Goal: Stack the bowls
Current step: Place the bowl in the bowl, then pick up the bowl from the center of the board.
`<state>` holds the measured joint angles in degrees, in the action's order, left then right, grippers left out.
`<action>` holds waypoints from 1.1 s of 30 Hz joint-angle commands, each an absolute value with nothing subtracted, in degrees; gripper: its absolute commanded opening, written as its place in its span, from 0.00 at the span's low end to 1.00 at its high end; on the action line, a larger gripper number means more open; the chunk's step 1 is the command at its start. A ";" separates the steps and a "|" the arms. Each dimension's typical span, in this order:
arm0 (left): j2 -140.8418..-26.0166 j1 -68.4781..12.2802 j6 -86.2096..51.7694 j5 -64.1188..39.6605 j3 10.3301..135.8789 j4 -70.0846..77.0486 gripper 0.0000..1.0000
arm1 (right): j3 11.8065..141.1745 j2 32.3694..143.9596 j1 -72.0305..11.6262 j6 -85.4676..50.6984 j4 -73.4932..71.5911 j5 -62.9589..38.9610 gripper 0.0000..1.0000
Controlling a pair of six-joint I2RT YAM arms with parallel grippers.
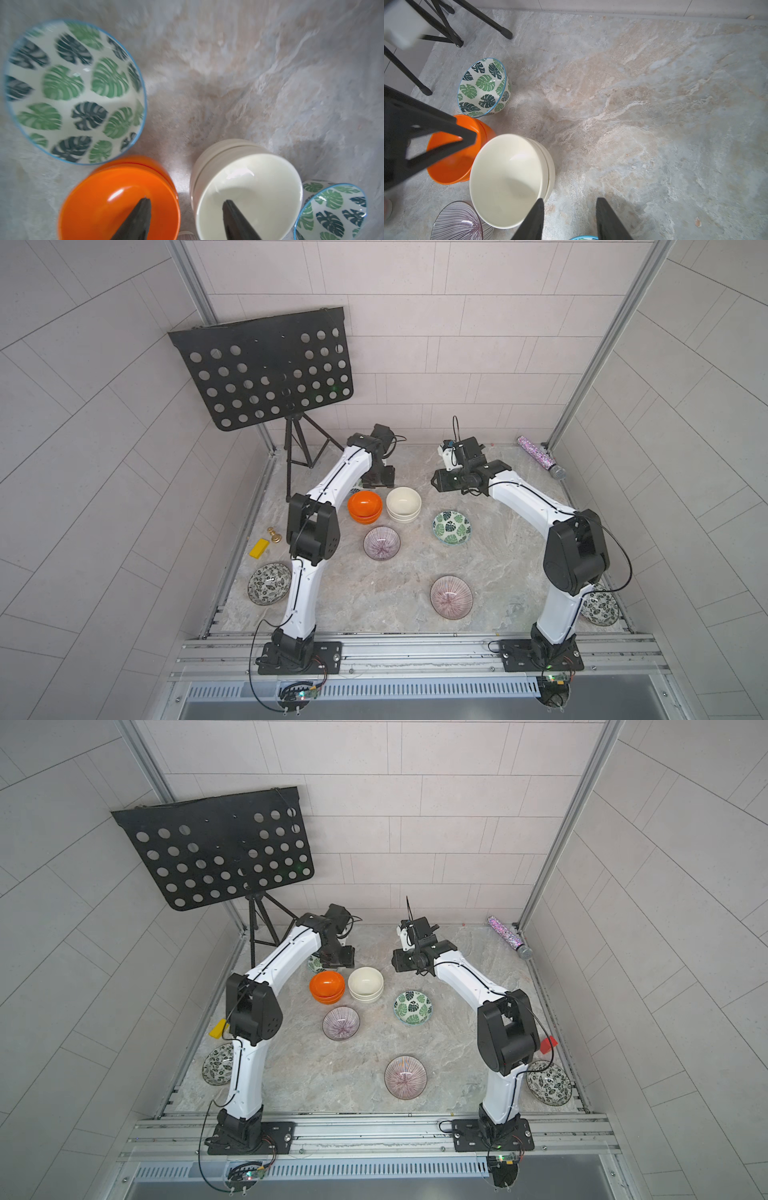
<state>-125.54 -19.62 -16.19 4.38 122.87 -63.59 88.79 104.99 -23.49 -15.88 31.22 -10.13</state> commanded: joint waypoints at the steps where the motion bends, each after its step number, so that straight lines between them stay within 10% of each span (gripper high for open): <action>1: -121.45 -13.30 -20.00 5.56 122.32 -60.55 0.61 | 87.58 102.23 -23.16 -15.33 31.12 -9.76 0.44; 33: -128.94 -3.52 -29.27 2.22 105.82 -39.52 0.48 | 86.32 102.74 -23.11 -13.62 31.59 -8.53 0.44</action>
